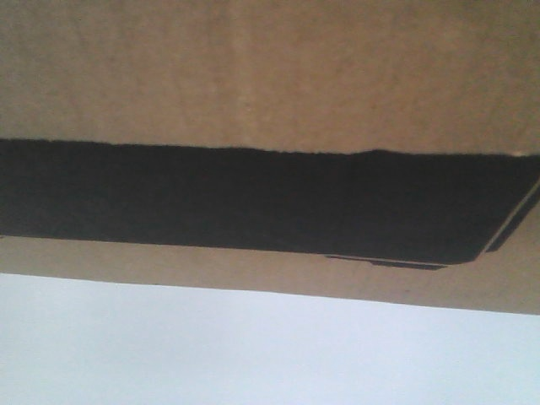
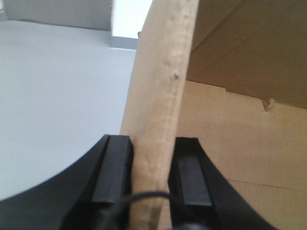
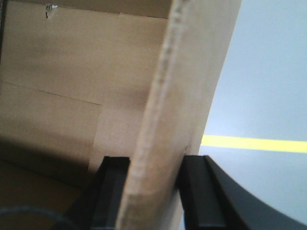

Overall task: Grab box from left shelf to table start
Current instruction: 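Carry the box with both grippers while driving toward the white table, then lower the box with both grippers onto the white table, then open both grippers and release the box walls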

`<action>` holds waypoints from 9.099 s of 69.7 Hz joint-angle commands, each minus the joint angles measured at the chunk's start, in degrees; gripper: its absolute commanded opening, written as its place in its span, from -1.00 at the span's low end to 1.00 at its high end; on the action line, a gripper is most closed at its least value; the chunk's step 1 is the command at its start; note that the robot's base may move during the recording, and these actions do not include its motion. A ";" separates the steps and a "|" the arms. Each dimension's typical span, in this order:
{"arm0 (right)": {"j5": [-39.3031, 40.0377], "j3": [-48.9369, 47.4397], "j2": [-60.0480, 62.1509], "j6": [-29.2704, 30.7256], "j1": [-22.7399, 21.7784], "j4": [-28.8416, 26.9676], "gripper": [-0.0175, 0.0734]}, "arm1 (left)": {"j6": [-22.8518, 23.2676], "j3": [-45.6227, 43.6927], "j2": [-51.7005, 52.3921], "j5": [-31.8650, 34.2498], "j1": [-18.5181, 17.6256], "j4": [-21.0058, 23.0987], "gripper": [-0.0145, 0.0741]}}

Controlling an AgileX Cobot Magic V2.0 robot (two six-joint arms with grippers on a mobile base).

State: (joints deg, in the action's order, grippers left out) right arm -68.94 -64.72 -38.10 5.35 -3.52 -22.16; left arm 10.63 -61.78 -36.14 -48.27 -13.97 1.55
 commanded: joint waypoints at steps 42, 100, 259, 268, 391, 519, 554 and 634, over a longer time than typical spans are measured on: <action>9.44 -1.78 -0.55 1.63 -0.51 -0.10 -0.49 | -6.24 -2.16 0.81 5.06 -1.07 7.71 -0.88; 8.97 -1.78 -0.73 1.63 -0.51 -0.10 -0.49 | -6.24 -1.93 0.81 4.65 -1.07 7.71 -0.88; 8.78 -1.78 -0.73 1.63 -0.56 -0.10 -0.49 | -6.24 -1.93 0.81 4.77 -1.07 7.71 -0.88; 8.78 -1.78 -0.73 1.63 -0.56 -0.10 -0.49 | -6.24 -1.93 0.81 4.77 -1.07 7.71 -0.88; 8.78 -1.78 -0.73 1.63 -0.56 -0.10 -0.49 | -6.24 -1.93 0.81 4.77 -1.07 7.71 -0.88; -3.65 -18.80 -35.21 7.89 0.54 -0.11 -0.49 | -8.83 -23.58 -35.83 -19.74 -1.07 -1.55 -0.88; 5.57 -18.80 -50.97 10.14 5.22 1.59 -0.49 | -8.83 -23.58 -50.56 -9.64 1.21 -1.07 -0.88; 5.18 -25.18 -44.36 4.96 5.15 12.56 0.69 | -10.28 -30.53 -47.57 -14.94 1.21 -4.23 0.61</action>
State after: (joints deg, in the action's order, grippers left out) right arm -65.38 -86.32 -86.47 11.31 1.67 -9.56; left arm 0.39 -88.75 -88.90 -64.28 -12.53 -1.31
